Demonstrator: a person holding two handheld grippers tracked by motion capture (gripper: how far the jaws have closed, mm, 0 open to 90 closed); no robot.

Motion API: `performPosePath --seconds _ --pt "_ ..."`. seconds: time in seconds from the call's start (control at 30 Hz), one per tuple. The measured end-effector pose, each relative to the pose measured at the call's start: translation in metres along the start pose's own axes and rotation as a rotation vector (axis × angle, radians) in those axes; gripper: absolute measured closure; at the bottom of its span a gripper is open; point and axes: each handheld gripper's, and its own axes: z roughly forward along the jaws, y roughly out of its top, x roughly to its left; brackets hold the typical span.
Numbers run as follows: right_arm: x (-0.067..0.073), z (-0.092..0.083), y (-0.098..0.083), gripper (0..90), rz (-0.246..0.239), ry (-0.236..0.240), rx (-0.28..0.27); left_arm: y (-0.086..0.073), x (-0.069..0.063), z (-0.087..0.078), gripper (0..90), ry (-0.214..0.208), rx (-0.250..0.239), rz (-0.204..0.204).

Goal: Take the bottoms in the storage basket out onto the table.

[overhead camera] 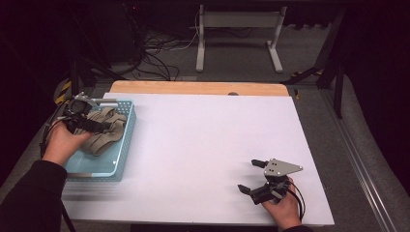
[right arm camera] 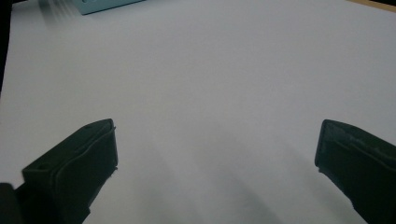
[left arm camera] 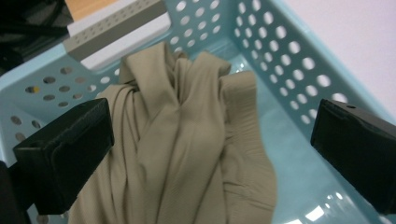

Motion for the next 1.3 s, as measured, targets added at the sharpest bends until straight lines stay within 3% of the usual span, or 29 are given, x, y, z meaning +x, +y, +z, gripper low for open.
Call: performPosePath --seconds 0.27,0.77,0.97,1.13,1.3 --pt "0.000 0.000 0.000 0.0 0.000 0.008 -0.003 0.001 0.012 0.011 0.2 0.006 0.077 -0.027" --pt "0.000 0.000 0.000 0.0 -0.001 0.019 -0.008 -0.007 0.038 0.029 0.2 0.025 0.144 -0.101" --pt "0.000 0.000 0.000 0.0 0.001 0.022 -0.005 -0.009 0.042 0.038 0.2 0.033 0.165 -0.128" --pt "0.000 0.000 0.000 0.0 0.000 0.025 -0.004 -0.010 0.044 0.044 0.2 0.008 0.182 -0.159" --pt "0.000 0.000 0.000 0.0 0.002 0.028 -0.007 -0.012 0.042 0.055 0.4 0.016 0.215 -0.167"
